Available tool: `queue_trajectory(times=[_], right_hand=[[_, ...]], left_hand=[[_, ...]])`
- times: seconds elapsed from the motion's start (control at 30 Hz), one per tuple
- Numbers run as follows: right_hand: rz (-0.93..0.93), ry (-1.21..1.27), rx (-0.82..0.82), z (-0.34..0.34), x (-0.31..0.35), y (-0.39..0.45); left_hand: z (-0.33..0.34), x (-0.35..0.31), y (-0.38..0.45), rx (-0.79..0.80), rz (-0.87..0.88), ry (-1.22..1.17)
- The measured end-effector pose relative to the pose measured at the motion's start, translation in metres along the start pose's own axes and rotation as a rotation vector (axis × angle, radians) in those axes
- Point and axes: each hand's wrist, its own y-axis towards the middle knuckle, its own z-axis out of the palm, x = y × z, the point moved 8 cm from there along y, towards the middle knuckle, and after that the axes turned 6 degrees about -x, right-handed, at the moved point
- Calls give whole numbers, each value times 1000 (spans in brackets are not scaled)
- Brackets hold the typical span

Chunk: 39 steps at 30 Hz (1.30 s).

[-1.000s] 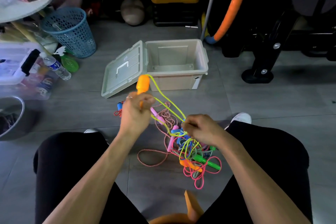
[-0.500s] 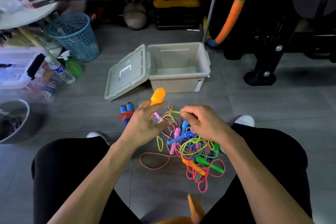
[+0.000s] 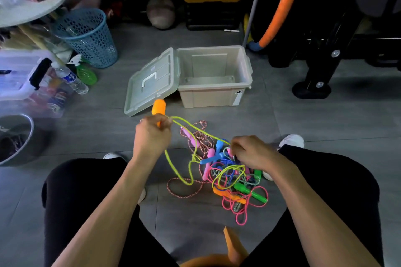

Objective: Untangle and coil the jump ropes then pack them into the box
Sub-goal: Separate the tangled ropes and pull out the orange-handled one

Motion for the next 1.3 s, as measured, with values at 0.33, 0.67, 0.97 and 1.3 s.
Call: queue_trajectory(times=[0.33,0.67,0.97,1.3], right_hand=[[-357,334,-189,-24,64,-20],[-22,118,-56,-13,3,-9],[-202,316,-200,-28,31,-21],[-249,289,-138,-15,55,-13]], left_hand=[[46,-39,-53,534,482,-111],[-15,1,4,-72,30,-387],[51,22,-25,487,104,202],[47,-39,-51,309,558,-29]])
